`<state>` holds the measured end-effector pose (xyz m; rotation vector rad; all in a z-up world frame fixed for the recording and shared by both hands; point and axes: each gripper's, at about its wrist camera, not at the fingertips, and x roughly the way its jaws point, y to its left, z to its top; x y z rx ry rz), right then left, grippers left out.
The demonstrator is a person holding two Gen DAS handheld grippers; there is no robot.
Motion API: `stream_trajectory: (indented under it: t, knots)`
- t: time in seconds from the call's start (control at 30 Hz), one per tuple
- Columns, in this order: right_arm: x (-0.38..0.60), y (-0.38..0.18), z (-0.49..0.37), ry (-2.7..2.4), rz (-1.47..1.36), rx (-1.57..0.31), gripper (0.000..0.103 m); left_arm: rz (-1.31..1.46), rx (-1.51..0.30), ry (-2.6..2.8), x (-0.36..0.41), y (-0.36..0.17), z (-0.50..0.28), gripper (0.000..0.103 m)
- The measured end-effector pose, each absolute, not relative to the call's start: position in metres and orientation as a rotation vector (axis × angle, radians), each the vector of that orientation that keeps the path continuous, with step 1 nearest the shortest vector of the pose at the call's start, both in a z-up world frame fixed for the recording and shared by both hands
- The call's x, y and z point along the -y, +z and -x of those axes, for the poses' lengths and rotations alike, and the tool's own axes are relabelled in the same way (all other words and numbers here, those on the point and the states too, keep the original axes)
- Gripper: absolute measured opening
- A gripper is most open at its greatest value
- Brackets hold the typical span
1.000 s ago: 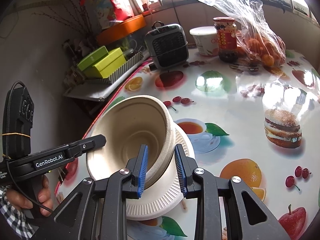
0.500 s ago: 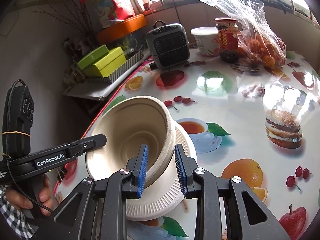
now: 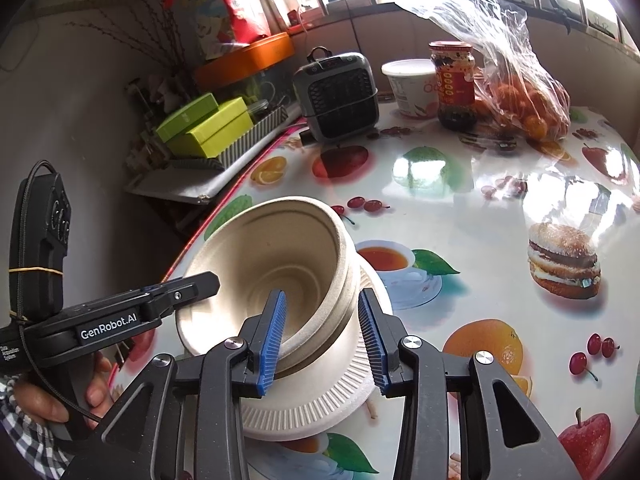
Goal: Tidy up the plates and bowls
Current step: 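Lower the held bowls onto the white plate stack and open both tools, then withdraw both open tools from the bowls on the plate stack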
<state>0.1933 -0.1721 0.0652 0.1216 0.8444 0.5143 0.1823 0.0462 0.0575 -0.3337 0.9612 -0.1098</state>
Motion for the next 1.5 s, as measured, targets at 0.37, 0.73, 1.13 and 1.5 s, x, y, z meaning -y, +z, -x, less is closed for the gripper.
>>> stream_trajectory:
  t: [0.37, 0.73, 1.13, 1.5]
  knots:
    - [0.172, 0.066, -0.192, 0.511, -0.125, -0.838, 0.039, 0.326, -0.946, -0.114, -0.046, 0.06, -0.18, 0.043]
    - [0.175, 0.072, -0.178, 0.509, -0.123, -0.808, 0.05, 0.313, -0.934, -0.118, -0.042, 0.065, -0.168, 0.044]
    - [0.181, 0.076, -0.143, 0.479, -0.07, -0.744, 0.054, 0.225, -0.861, -0.069, -0.033, 0.078, -0.135, 0.047]
    - [0.19, 0.067, -0.107, 0.445, -0.028, -0.714, 0.061, 0.127, -0.794, -0.035, -0.017, 0.074, -0.096, 0.047]
